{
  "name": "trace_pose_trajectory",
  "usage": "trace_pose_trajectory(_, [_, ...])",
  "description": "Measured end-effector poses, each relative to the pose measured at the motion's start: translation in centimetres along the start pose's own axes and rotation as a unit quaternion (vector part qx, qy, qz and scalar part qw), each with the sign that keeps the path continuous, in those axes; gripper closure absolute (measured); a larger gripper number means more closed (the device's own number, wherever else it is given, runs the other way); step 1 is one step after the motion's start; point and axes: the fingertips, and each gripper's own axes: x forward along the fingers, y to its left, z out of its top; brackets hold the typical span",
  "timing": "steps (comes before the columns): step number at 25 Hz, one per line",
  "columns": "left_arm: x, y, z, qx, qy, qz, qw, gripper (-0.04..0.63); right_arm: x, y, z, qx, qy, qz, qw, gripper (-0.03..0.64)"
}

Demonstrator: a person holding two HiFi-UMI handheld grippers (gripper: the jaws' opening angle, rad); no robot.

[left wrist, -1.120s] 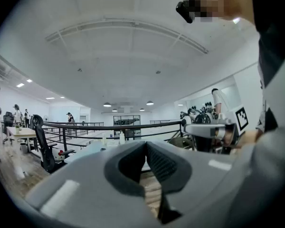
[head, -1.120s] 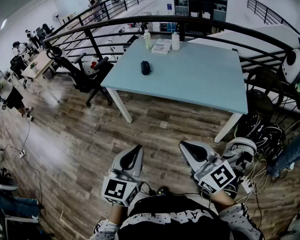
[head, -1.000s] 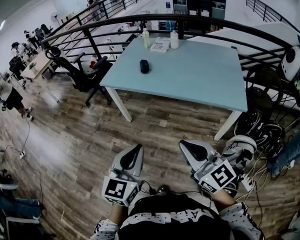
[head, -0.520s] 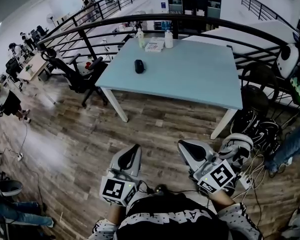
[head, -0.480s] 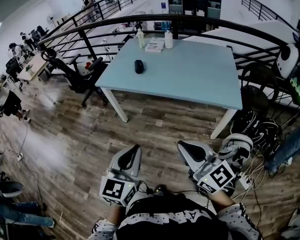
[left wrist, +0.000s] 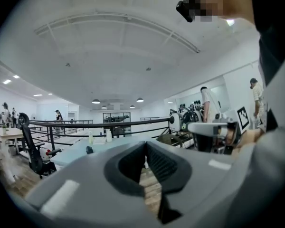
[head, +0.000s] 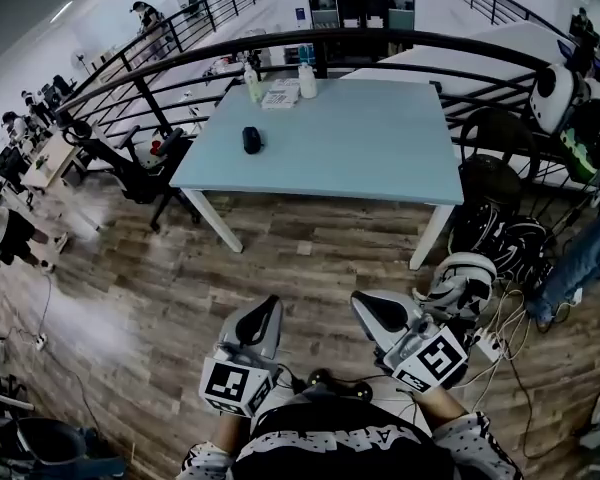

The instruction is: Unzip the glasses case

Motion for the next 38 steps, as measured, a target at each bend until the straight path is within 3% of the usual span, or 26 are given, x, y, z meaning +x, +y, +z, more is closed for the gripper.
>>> trace_pose_trajectory(12, [2.7,-7.4,1.0,0.021,-0.015,-0.076,0.9967,0.595,-8.5,-2.4,1.1,-0.007,0.004,-0.088,0.996,0.612])
trace_pose_trajectory(22, [3.9,-9.8,1.0,0.014,-0.023,-0.102,0.9944,0.595,-10.9,-2.7,0.8,-0.006,0.008,-0.107,0.994,0.612])
trace_pose_trajectory(29, [6.2,-8.4,1.1,0.002,-0.043,-0.117,0.9922,0.595,-9.5,-4.5,1.1,-0.028,0.019,-0.121,0.992,0.612])
trace_pose_trajectory(38, [9.3,-1.4,0.7,-0.028,-0.048,-0.109,0.9925,0.595,-2.3,-6.5,0.1,-0.029,0.028,-0.115,0.993,0.612])
